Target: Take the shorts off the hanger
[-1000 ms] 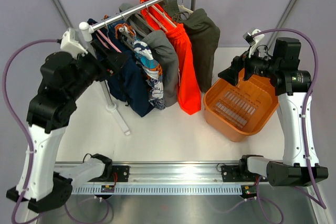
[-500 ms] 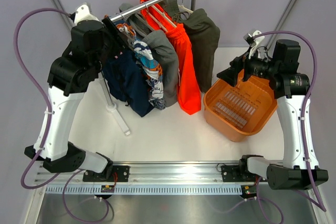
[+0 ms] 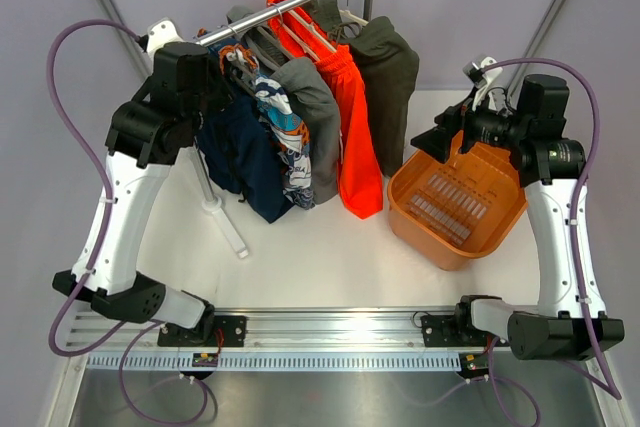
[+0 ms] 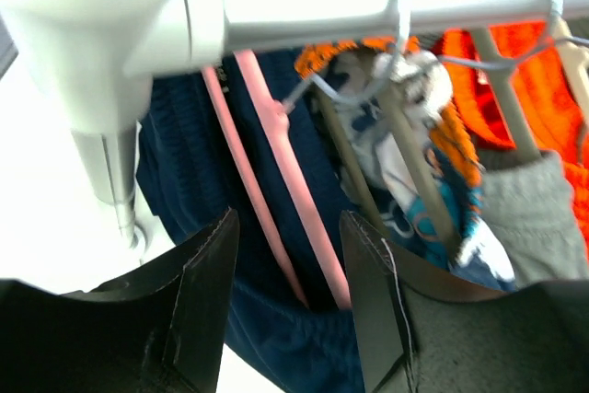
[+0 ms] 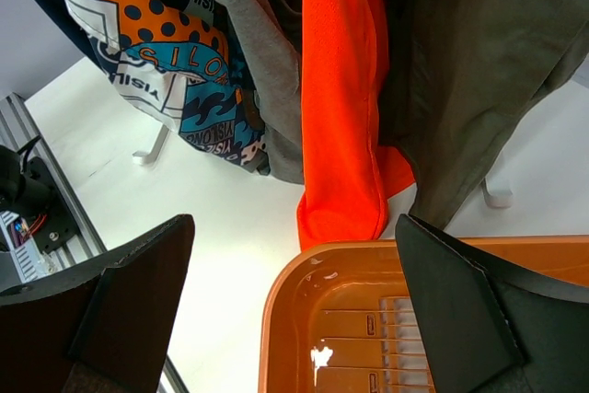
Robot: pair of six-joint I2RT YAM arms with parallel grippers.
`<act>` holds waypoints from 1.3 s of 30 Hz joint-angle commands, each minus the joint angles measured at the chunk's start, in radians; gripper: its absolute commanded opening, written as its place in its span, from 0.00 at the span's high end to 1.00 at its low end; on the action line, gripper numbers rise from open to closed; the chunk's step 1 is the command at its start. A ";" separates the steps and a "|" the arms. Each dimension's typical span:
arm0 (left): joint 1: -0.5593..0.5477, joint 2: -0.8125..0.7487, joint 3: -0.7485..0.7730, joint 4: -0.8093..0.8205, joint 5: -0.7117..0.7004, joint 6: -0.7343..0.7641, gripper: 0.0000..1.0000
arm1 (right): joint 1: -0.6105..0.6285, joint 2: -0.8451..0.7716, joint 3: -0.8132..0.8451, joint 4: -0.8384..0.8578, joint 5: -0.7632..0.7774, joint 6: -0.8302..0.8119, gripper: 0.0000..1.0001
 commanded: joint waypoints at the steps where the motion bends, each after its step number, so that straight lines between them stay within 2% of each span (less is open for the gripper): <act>1: 0.016 0.026 -0.004 0.099 -0.031 0.015 0.48 | 0.007 0.011 0.006 0.049 -0.041 0.012 0.01; 12: 0.022 0.083 -0.060 0.159 -0.051 0.001 0.49 | 0.009 0.009 -0.008 0.057 -0.061 0.014 0.01; 19: 0.024 0.042 -0.106 0.184 -0.054 0.004 0.73 | 0.007 0.020 -0.005 0.057 -0.073 0.015 0.01; 24: 0.024 0.002 -0.103 0.218 -0.004 0.038 0.93 | 0.007 0.037 0.010 0.060 -0.084 0.020 0.00; 27: 0.024 -0.032 -0.106 0.233 0.039 0.064 1.00 | 0.007 0.043 0.017 0.061 -0.088 0.026 0.01; 39: 0.024 -0.151 -0.116 0.284 0.117 0.147 1.00 | 0.007 0.049 0.020 0.061 -0.095 0.037 0.00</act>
